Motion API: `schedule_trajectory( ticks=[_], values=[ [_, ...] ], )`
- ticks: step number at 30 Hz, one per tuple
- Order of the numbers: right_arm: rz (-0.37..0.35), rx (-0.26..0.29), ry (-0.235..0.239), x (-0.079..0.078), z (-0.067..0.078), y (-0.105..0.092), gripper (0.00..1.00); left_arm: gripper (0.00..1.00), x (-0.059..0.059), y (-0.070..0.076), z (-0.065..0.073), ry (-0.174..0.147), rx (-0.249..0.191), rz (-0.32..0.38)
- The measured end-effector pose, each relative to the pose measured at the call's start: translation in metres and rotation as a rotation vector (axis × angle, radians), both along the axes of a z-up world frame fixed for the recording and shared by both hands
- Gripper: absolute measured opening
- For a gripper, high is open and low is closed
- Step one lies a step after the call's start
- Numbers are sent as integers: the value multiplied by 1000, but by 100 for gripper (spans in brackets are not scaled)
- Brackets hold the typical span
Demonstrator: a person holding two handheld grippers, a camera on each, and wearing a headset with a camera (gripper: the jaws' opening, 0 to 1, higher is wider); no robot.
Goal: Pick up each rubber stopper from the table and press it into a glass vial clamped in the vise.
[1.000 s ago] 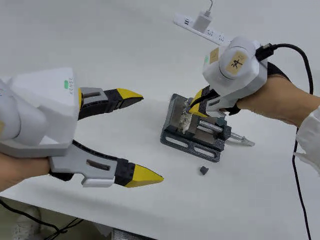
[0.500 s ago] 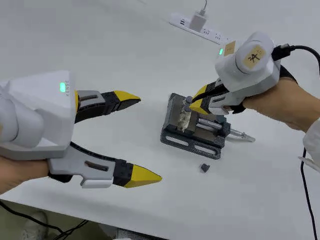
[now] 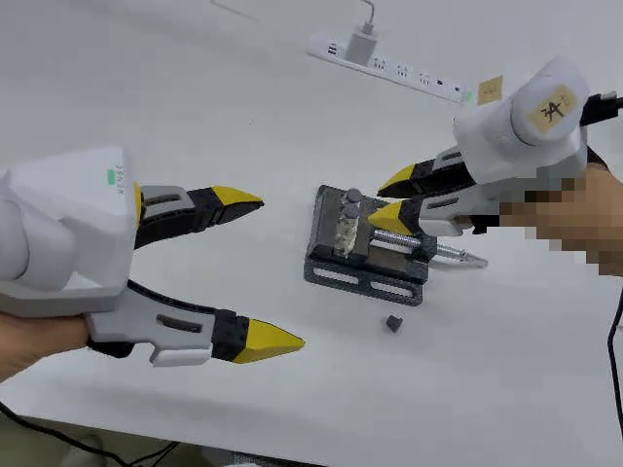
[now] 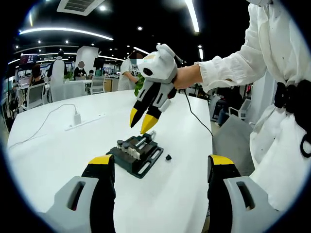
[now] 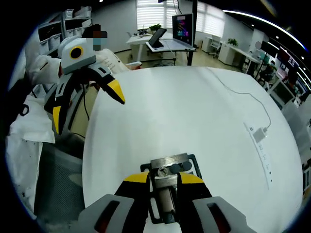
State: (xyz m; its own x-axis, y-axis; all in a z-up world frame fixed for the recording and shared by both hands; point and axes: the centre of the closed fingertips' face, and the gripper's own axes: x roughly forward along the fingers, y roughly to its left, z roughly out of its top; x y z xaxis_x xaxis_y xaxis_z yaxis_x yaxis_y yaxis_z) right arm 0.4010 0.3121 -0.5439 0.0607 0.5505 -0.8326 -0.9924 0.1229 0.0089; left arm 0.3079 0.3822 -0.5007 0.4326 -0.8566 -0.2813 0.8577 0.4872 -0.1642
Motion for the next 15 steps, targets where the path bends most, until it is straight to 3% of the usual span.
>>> schedule_trajectory(
  ticks=[5, 9, 13, 15],
  values=[
    [-53, 49, 5, -8, 5, -15, 18, 74, -2, -4, -2, 8, 32, -21],
    [-93, 84, 9, -14, 7, -31, 24, 72, -4, -10, -10, 9, 90, -61],
    [-130, 124, 17, -22, 9, -45, 27, 71, -3, -16, -14, 4, 134, -95],
    [-155, 144, 25, -26, 10, -53, 28, 69, -1, -19, -17, -18, 173, -117]
  ],
)
